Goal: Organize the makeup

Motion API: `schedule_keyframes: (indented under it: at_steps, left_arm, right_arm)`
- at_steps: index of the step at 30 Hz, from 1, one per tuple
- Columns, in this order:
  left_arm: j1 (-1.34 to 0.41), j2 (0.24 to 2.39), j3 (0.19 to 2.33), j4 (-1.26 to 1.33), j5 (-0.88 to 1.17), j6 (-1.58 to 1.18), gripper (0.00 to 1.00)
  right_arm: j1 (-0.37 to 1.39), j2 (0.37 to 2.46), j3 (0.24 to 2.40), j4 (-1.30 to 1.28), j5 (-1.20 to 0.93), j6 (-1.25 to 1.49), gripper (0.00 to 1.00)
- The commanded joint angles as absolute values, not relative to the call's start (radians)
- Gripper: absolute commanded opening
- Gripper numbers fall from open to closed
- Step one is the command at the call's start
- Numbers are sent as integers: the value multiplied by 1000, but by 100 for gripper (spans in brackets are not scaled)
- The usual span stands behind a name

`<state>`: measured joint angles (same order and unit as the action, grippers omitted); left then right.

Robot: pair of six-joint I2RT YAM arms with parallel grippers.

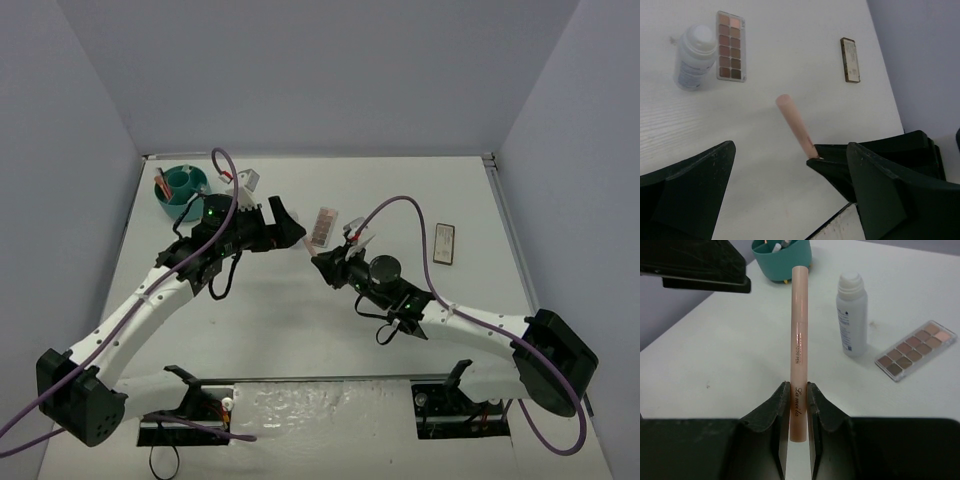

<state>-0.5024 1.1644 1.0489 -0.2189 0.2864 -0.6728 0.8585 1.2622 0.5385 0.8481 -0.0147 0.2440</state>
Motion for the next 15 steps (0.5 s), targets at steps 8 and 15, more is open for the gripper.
schedule_keyframes:
  at_steps: [8,15]
  left_arm:
    - [-587,1181,1109,-23,195,-757,68]
    - [-602,1234,1113,21,211,-780,36]
  right_arm:
    - [862,1249,586,1083,-146,267,0]
    - [862,1256,573,1104,-145,270,1]
